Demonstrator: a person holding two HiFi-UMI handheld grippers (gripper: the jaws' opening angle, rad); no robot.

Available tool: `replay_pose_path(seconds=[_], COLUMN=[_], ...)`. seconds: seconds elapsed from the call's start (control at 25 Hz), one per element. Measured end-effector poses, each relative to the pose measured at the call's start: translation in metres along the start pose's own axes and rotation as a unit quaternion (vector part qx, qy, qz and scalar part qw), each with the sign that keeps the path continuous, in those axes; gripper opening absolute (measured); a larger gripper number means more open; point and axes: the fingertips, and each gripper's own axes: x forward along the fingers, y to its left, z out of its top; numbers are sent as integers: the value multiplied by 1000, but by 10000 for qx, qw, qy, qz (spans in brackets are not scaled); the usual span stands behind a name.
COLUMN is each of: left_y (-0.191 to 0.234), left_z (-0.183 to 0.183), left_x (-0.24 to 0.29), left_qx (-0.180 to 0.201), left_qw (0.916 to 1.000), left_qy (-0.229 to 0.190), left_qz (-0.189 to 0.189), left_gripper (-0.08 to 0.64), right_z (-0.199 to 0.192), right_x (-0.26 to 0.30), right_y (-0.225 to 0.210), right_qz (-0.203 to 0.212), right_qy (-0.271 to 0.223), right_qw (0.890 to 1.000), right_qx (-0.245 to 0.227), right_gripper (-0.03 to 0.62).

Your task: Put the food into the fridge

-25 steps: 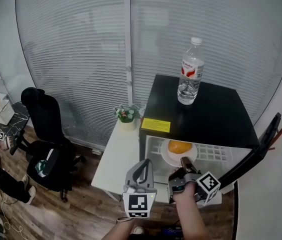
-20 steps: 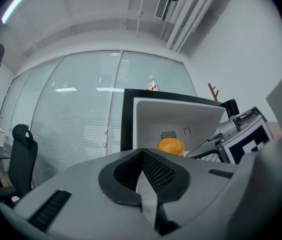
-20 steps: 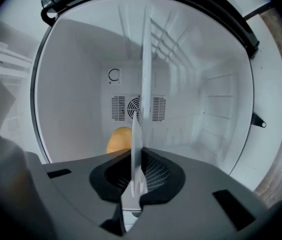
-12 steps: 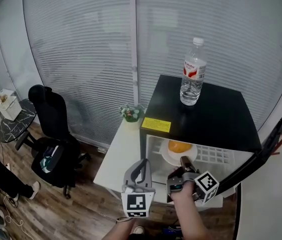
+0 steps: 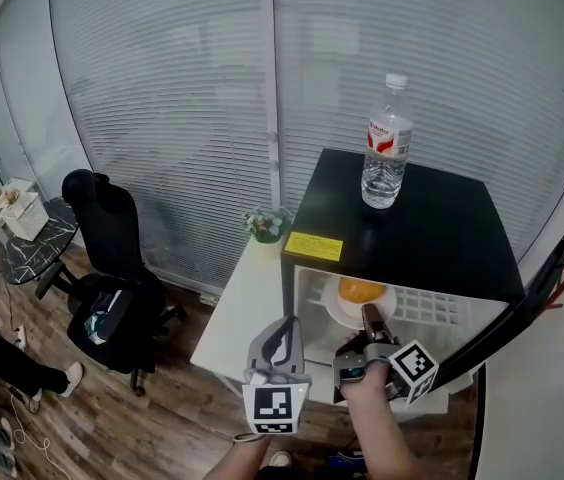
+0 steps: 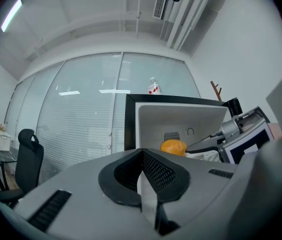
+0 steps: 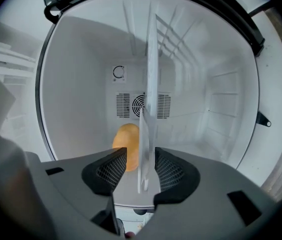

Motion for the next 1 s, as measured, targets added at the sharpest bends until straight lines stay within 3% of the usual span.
replay_pose_path(seconds=[0.48,1.0], left_y=[-15,-100], left_z=[9,17], left_x=[4,20], left_qx=[-72,-220], left_qw=[9998,9945], left_qy=[-130,-203], left_qz=[-166,-1000], left_gripper=[26,26], right_z=[8,78], right_x=[-24,-79], right_y=[2,0], right_qz=[106,112], right_qy=[-51,-815], right_qw=[9999,9966], right_qx=[-66,-66], right_gripper=[181,181])
